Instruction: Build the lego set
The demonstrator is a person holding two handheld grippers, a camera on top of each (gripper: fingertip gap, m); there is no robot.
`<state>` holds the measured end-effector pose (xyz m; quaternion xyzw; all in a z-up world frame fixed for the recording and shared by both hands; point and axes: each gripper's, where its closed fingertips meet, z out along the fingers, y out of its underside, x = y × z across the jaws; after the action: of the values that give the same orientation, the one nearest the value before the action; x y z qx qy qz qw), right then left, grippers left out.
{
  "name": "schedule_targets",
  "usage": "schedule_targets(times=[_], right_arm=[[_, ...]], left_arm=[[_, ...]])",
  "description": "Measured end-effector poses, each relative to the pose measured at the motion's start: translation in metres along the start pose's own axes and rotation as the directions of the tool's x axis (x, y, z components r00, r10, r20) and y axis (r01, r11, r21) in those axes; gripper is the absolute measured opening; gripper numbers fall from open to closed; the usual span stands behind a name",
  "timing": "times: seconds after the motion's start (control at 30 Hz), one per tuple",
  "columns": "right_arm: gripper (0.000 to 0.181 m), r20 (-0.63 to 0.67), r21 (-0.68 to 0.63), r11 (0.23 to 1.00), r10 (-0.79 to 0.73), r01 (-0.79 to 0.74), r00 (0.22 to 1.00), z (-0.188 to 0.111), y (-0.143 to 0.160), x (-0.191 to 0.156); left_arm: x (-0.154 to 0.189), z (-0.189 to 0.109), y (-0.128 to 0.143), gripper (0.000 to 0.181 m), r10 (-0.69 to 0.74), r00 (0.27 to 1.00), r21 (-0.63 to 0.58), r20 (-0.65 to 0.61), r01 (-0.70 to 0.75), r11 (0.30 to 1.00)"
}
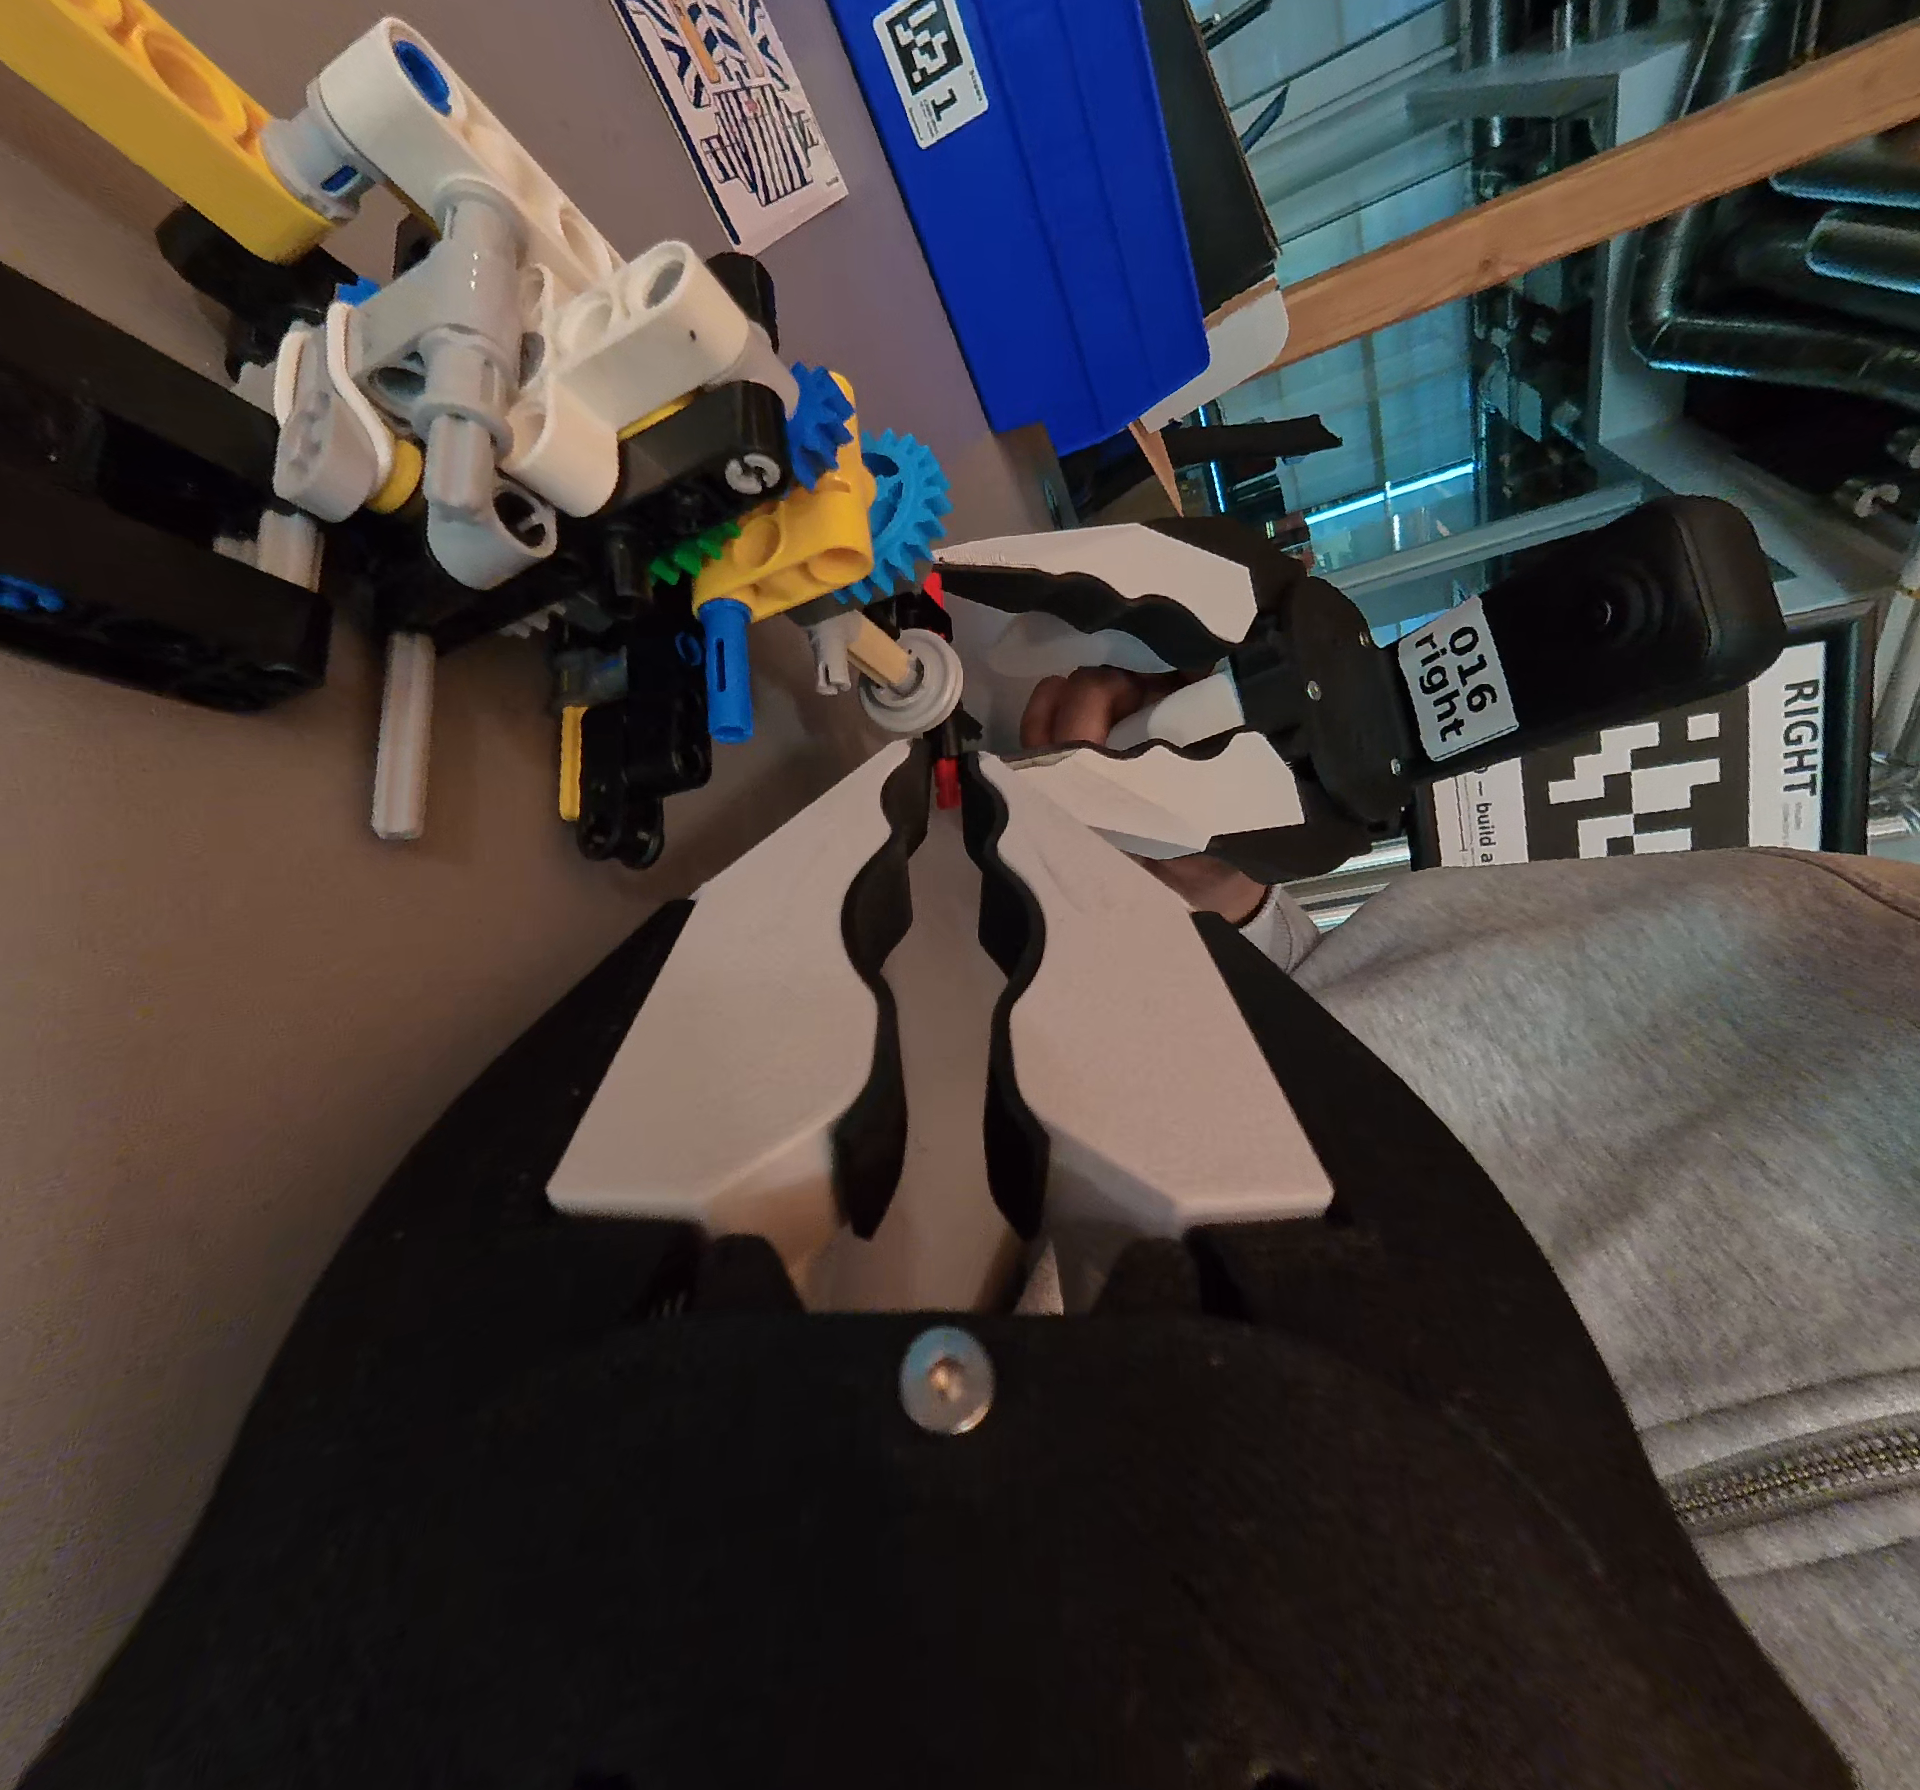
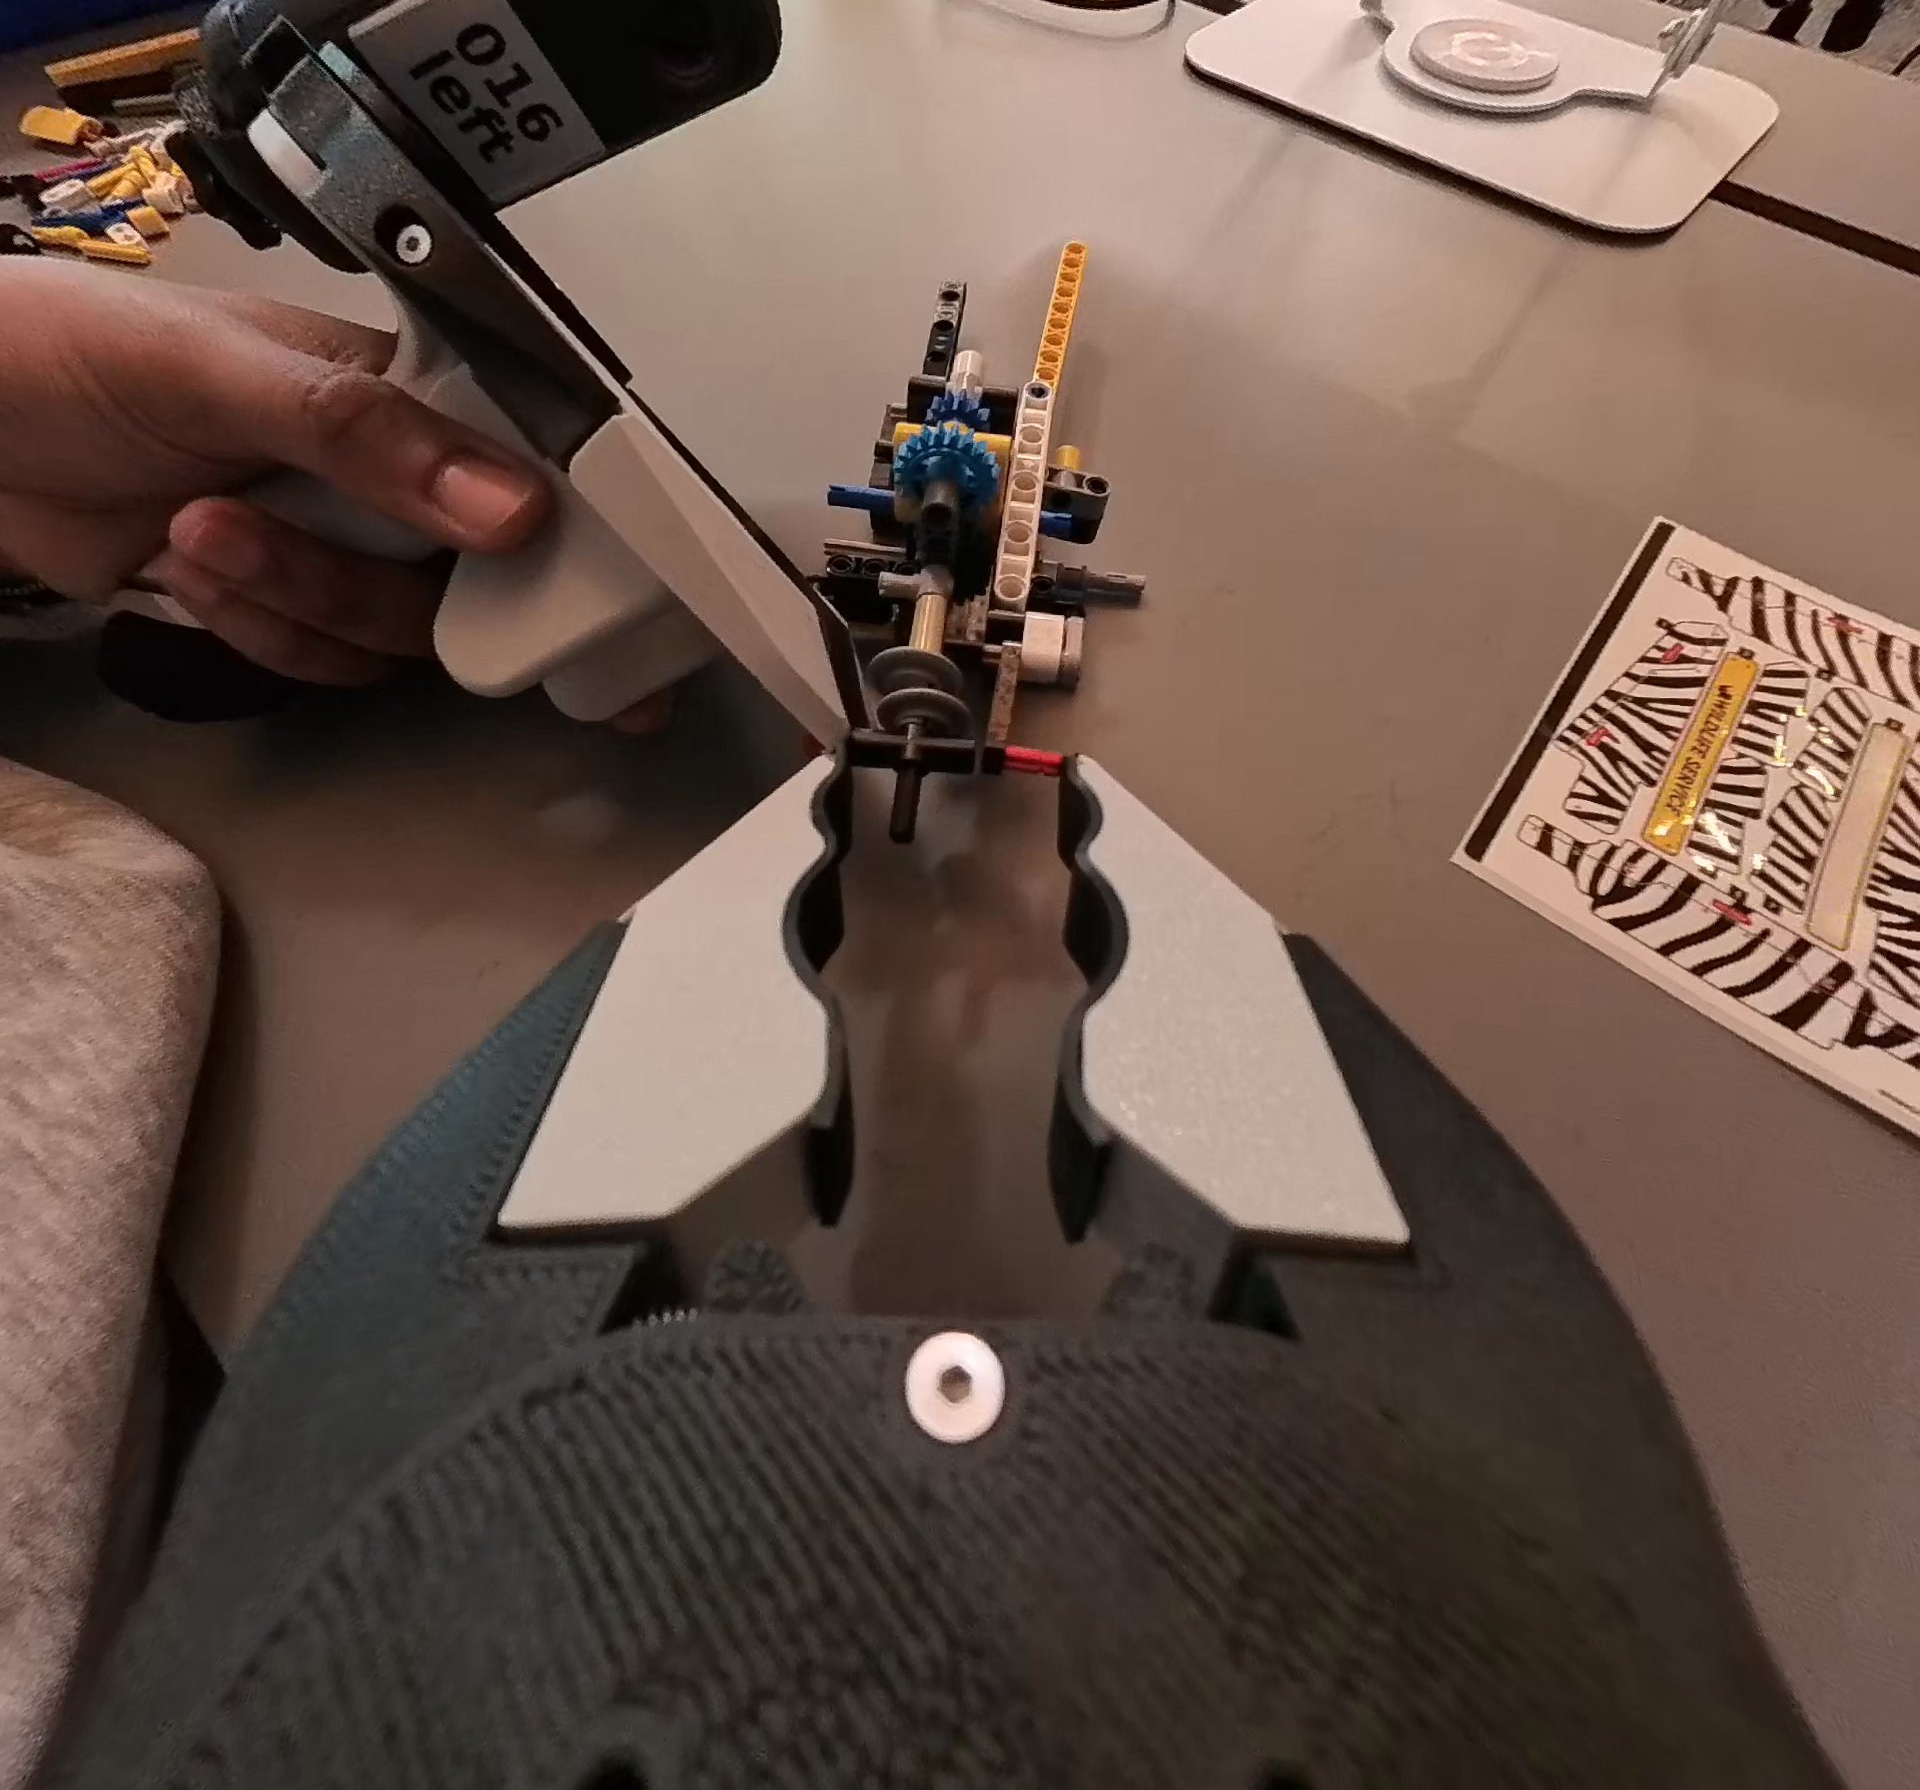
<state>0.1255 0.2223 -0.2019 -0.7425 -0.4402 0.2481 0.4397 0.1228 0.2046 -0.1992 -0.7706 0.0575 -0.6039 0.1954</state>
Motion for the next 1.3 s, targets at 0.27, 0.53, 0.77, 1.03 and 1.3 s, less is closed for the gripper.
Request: schedule_targets(times=[0.27, 0.53, 0.77, 1.03, 1.3], right_arm=[[0.039, 0.001, 0.004, 1.0, 0.003, -0.003, 1.0, 0.0, -0.001, 0.0], [0.04, 0.002, 0.0, 1.0, 0.005, -0.005, 1.0, 0.001, 0.0, 0.0], [0.04, 0.012, 0.002, 1.0, 0.012, -0.012, 1.0, 0.0, 0.0, 0.0], [0.04, 0.018, 0.009, 1.0, 0.009, -0.009, 1.0, -0.001, -0.001, -0.001], [0.04, 0.02, 0.015, 1.0, 0.014, -0.015, 1.0, -0.001, -0.002, -0.001]], left_arm=[[0.001, 0.0, 0.0, 0.003, -0.001, 1.0, 0.004, -0.006, 0.001, 1.0], [0.005, -0.007, 0.001, 0.012, -0.014, 1.0, 0.005, -0.019, 0.014, 1.0], [0.049, -0.041, -0.02, 0.032, 0.247, 0.968, -0.013, -0.052, -0.248, 0.969], [0.029, -0.03, -0.059, 0.071, 0.817, 0.566, -0.341, 0.107, -0.751, 0.565], [-0.016, -0.011, -0.052, 0.083, 0.948, 0.317, -0.586, 0.021, -0.765, 0.269]])
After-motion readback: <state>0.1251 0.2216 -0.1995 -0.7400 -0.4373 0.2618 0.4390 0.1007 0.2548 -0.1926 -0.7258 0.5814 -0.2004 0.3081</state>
